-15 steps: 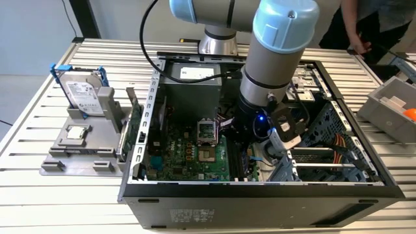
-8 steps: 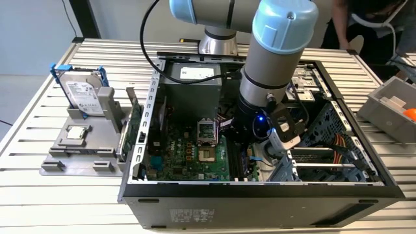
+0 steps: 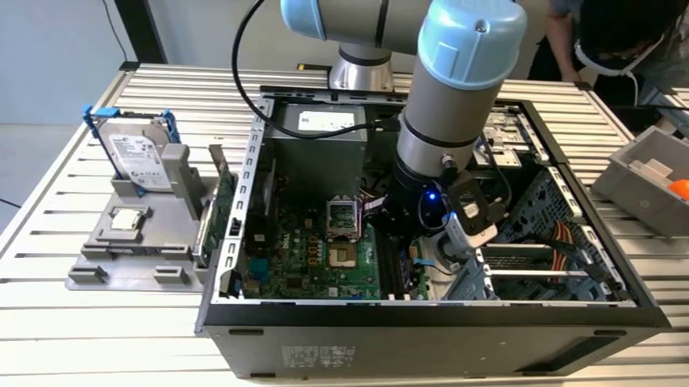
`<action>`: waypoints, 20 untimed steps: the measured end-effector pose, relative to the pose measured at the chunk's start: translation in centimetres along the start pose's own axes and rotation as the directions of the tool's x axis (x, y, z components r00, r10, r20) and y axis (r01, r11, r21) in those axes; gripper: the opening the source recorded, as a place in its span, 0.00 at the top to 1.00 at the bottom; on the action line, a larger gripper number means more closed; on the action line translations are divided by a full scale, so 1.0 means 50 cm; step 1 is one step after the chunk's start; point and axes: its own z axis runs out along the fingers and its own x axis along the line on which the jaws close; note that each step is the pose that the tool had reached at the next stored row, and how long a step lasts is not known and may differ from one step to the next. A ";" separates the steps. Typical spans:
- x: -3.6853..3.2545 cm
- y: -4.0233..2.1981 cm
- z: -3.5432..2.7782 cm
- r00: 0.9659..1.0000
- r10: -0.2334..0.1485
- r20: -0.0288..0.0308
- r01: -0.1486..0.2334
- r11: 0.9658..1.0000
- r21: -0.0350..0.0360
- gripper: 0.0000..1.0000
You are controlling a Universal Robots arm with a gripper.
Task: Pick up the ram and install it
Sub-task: 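Insert the ram into the slot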
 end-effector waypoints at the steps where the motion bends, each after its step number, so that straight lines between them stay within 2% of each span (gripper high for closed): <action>1: 0.000 0.000 0.000 1.000 0.000 0.000 0.000 1.000 0.000 1.00; 4: 0.000 0.000 0.002 1.000 0.000 0.000 0.000 1.000 -0.001 1.00; 8: 0.000 0.000 0.015 1.000 0.000 0.000 0.000 1.000 0.000 1.00; 14: 0.000 0.000 0.016 1.000 0.000 0.001 0.000 1.000 -0.001 1.00; 15: 0.000 0.001 0.019 1.000 0.000 0.002 0.000 1.000 -0.005 0.00; 18: 0.000 0.000 0.014 1.000 0.000 0.001 0.000 1.000 -0.001 0.00; 20: 0.000 0.000 -0.002 1.000 0.000 0.000 0.000 1.000 -0.001 0.00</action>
